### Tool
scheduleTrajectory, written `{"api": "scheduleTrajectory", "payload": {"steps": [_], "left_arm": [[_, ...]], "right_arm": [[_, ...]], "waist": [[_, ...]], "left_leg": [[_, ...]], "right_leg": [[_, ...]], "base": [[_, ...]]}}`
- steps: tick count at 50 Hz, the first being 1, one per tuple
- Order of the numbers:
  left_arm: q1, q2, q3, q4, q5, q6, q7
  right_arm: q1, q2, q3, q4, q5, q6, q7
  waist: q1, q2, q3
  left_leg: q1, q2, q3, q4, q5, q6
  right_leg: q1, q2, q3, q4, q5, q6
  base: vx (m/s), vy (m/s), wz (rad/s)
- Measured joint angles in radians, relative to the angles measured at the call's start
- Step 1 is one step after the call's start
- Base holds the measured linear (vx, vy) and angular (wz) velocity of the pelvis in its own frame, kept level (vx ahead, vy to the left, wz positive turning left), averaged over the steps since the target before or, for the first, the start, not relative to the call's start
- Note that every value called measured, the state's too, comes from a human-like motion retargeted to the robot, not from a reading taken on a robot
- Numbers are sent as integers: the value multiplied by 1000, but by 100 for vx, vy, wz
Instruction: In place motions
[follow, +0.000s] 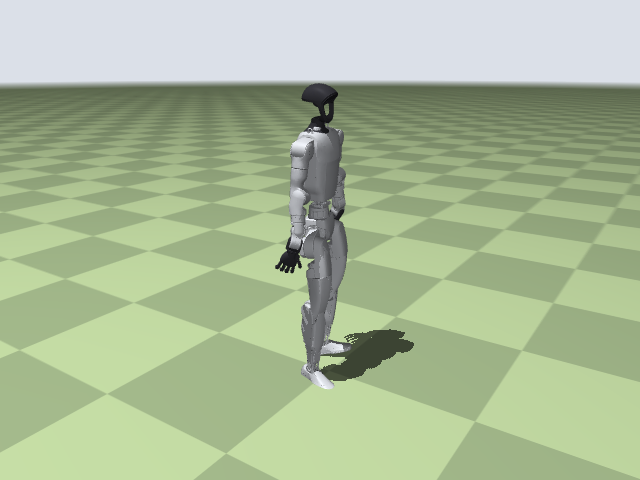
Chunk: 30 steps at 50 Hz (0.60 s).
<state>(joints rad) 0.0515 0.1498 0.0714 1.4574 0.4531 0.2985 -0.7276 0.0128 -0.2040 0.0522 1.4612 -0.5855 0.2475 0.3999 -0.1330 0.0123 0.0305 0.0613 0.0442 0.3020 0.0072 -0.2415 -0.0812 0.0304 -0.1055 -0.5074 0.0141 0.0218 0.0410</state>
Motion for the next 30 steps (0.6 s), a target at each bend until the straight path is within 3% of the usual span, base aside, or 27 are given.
{"api": "scheduleTrajectory", "payload": {"steps": [7, 11, 15, 20, 30], "left_arm": [[1, -33, 16, 57, -144, -44, 208], [11, -65, 55, 100, -271, -81, 232], [15, -83, 83, 127, -349, -104, 281], [23, -84, 70, 137, -357, -126, 325], [18, -69, 68, 137, -345, -111, 291]], "right_arm": [[-10, 40, -68, 10, 182, -20, 55], [-3, 57, -69, 29, 199, -35, 84], [15, 73, -77, 42, 155, -51, 12], [20, 69, -81, 100, 174, -22, -134], [31, 27, -93, 134, 220, 1, -115]], "waist": [[-1, 8, -46], [4, 12, -72], [6, 16, -85], [6, 24, -97], [10, 28, -112]], "left_leg": [[-11, -3, -3, 1, -7, 0], [-16, -6, -2, 0, -11, 0], [-16, -9, -2, -1, -13, 0], [-18, -11, -6, -1, -15, 1], [-25, -16, -11, -1, -15, 2]], "right_leg": [[-11, -1, 2, 2, -8, 1], [-20, -3, 6, 3, -11, 1], [-22, -4, 7, 4, -14, 1], [-20, -4, 5, 3, -19, 2], [-22, -8, -2, 2, -21, 3]], "base": [[0, 0, 0], [0, 0, 0], [0, 0, 0], [0, 0, 0], [0, 0, 0]]}}
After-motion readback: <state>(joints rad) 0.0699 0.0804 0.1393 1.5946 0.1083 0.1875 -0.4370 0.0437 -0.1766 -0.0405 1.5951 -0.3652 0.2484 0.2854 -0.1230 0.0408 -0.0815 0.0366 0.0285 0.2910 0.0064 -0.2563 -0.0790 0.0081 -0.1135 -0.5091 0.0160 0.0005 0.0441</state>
